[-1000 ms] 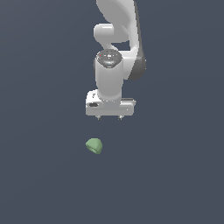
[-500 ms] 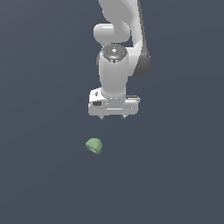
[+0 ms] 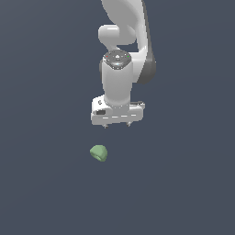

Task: Pick up the object and move it to a goal position.

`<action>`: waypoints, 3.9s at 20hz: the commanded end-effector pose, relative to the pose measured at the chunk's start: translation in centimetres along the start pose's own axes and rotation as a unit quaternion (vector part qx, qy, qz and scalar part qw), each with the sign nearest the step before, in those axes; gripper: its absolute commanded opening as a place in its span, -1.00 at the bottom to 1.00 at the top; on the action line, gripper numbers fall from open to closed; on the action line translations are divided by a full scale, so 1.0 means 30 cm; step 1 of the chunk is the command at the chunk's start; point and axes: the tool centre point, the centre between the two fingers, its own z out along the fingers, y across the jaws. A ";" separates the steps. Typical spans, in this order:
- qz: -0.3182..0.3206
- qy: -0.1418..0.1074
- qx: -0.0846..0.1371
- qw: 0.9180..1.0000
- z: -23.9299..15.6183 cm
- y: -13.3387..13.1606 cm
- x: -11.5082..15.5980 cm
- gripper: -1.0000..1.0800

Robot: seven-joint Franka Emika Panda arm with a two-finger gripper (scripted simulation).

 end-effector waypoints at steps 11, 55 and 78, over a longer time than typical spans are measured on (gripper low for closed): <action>-0.132 -0.004 -0.002 0.991 0.066 0.077 0.053 0.92; -0.463 -0.004 0.006 0.886 0.283 0.304 0.157 0.92; -0.464 -0.004 0.006 0.886 0.428 0.304 0.156 -1.00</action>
